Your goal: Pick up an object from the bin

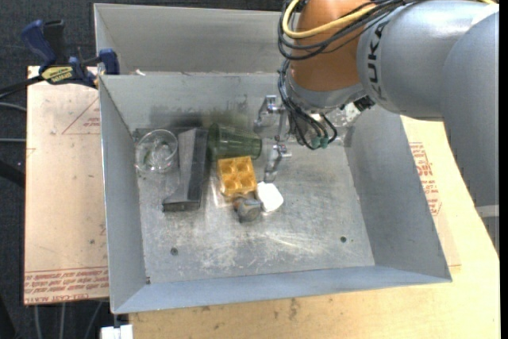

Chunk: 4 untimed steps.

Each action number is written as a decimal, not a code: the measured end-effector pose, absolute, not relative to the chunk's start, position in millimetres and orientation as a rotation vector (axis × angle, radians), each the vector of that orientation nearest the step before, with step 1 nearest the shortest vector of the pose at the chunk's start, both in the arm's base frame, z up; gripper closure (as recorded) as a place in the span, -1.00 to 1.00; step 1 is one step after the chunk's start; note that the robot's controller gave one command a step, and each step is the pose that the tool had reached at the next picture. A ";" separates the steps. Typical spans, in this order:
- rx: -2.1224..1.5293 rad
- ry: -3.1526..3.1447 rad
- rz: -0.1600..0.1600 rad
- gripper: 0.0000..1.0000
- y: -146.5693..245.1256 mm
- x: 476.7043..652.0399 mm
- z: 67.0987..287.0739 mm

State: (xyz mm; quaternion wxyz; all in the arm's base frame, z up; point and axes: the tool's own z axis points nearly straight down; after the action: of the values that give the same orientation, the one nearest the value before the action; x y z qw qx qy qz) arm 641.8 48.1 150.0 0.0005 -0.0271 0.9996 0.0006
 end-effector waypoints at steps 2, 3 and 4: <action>0.217 3.127 0.000 -1.00 64.1 650.9 98.2; 0.359 3.116 -0.003 -1.00 78.0 646.4 98.5; 0.463 3.111 -0.012 1.00 83.5 650.4 90.4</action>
Offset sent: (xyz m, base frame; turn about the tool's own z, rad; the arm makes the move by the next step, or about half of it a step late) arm 0.0038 0.0317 -0.0619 0.1756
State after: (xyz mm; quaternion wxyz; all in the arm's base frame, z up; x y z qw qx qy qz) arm 650.4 83.5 90.4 -0.0016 0.1472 0.9891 -0.0039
